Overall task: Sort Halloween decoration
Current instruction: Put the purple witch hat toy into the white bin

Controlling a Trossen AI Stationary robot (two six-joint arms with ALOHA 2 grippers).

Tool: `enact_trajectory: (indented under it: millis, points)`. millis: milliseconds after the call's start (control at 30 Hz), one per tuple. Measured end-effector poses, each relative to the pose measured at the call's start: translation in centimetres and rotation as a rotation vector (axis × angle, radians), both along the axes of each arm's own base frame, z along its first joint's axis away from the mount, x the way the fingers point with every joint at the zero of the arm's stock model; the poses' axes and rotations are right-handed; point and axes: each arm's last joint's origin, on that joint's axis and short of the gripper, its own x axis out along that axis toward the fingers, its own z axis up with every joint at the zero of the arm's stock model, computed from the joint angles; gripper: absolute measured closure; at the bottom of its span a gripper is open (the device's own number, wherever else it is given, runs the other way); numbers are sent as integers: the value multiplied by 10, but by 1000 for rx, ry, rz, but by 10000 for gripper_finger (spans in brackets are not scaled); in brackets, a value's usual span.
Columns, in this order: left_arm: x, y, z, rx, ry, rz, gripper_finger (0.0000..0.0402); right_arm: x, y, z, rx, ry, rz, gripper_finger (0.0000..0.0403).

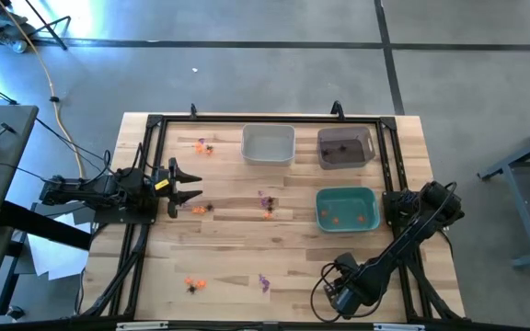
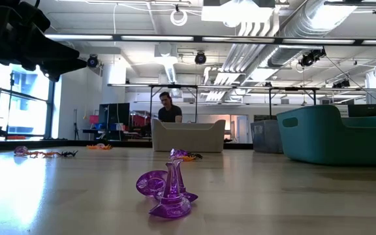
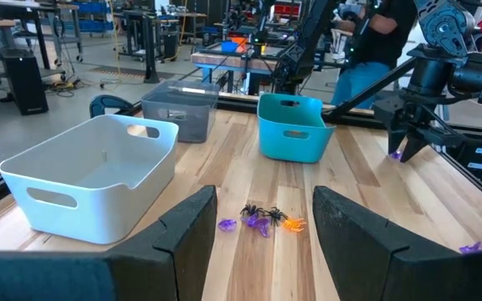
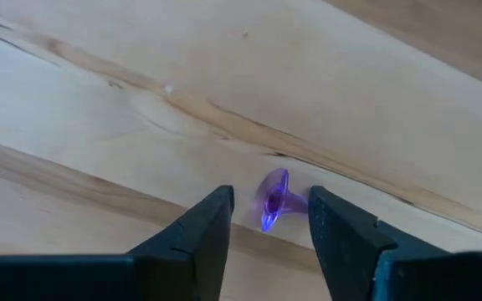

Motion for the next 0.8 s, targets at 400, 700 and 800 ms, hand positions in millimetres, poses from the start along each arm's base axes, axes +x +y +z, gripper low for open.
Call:
enact_trajectory:
  millis: [400, 700, 800]
  points:
    - [0, 0, 0, 0, 0, 0, 216, 0, 0, -1, 1, -2, 0, 307]
    - [0, 0, 0, 0, 0, 0, 216, 0, 0, -1, -1, 1, 1, 309]
    - [0, 0, 0, 0, 0, 0, 216, 0, 0, -1, -1, 1, 1, 309]
